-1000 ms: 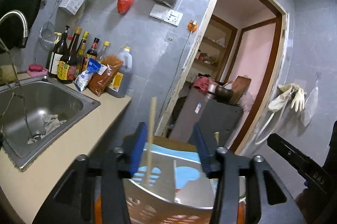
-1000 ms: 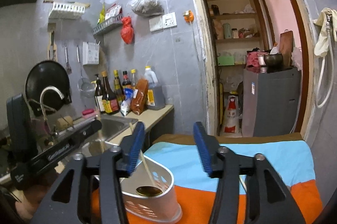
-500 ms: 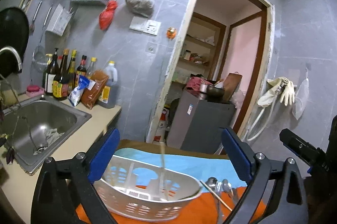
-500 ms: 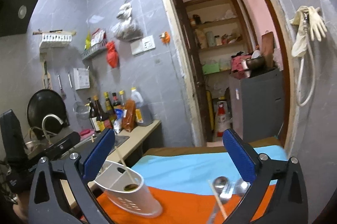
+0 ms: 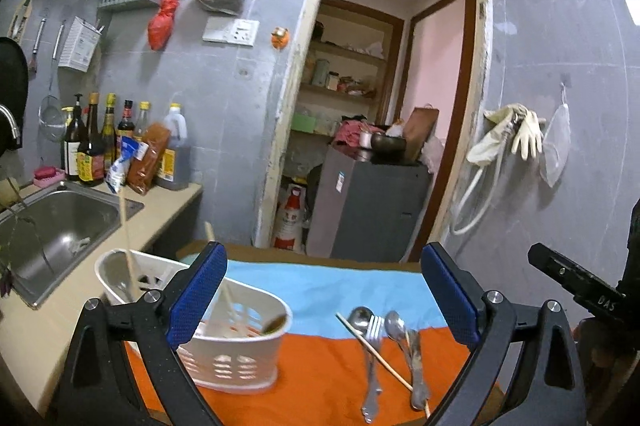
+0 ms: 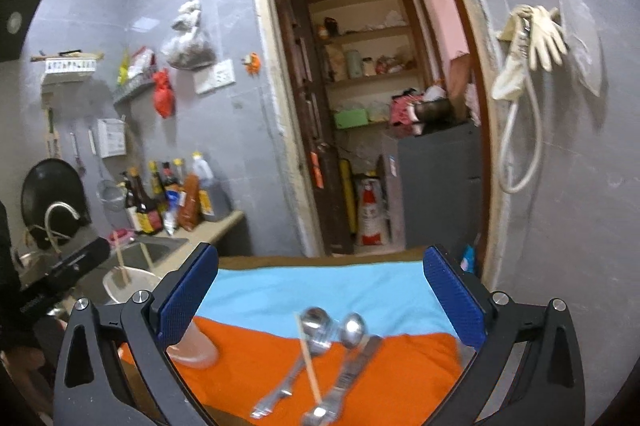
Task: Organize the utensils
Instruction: 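Move both tools back toward the remaining forks and spoons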
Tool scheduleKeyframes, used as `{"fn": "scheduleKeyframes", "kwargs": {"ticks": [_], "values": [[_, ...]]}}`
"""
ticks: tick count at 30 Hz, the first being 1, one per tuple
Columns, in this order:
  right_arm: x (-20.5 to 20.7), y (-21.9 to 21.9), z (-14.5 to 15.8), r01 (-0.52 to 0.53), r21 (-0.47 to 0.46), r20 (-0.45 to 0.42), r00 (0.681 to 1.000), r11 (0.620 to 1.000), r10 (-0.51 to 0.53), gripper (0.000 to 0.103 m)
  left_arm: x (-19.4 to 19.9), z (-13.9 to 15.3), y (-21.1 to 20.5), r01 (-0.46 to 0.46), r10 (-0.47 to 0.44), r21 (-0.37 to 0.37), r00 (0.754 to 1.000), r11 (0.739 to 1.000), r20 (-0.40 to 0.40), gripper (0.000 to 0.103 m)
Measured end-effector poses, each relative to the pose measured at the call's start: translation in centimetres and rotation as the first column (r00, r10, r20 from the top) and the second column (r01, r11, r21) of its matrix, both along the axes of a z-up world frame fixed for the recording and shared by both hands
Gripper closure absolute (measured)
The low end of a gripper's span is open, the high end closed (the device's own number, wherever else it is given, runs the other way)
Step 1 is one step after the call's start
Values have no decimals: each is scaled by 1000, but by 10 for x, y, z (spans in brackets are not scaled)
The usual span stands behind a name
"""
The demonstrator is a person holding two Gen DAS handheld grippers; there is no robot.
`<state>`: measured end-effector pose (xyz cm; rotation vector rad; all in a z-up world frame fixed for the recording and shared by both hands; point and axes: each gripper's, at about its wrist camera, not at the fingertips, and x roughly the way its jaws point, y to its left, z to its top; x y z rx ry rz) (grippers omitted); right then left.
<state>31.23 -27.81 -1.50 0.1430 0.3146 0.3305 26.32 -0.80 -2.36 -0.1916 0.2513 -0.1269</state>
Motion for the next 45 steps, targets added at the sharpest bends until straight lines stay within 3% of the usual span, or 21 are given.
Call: {"fn": "scheduleKeyframes", "kwargs": {"ticks": [16,24,28,35,42,45], "values": [[25,-59,-61,43,-35,-152,987,998,-48,0,33,-48,-69,114,-109,30,985,993,-131,8],[56,-62,-92,43,-32,-256,965,999,-49,2,77,-82,-83,119,-115,2,963,993,-245,9],[71,-57,-106,12,-34,-300,954,999,-22,9,98,-102,-81,104,-105,-19,941,994,-321,9],[89,-44,-122,-41,-52,-350,937,998,20,31,127,-135,-78,80,-75,-8,891,997,-448,39],[107,-31,-137,-104,-48,-418,905,993,75,62,160,-158,-72,114,-147,-94,819,989,-555,76],[113,-25,-140,-124,-50,-450,888,991,88,67,168,-165,-69,124,-174,-124,788,985,-591,85]]}}
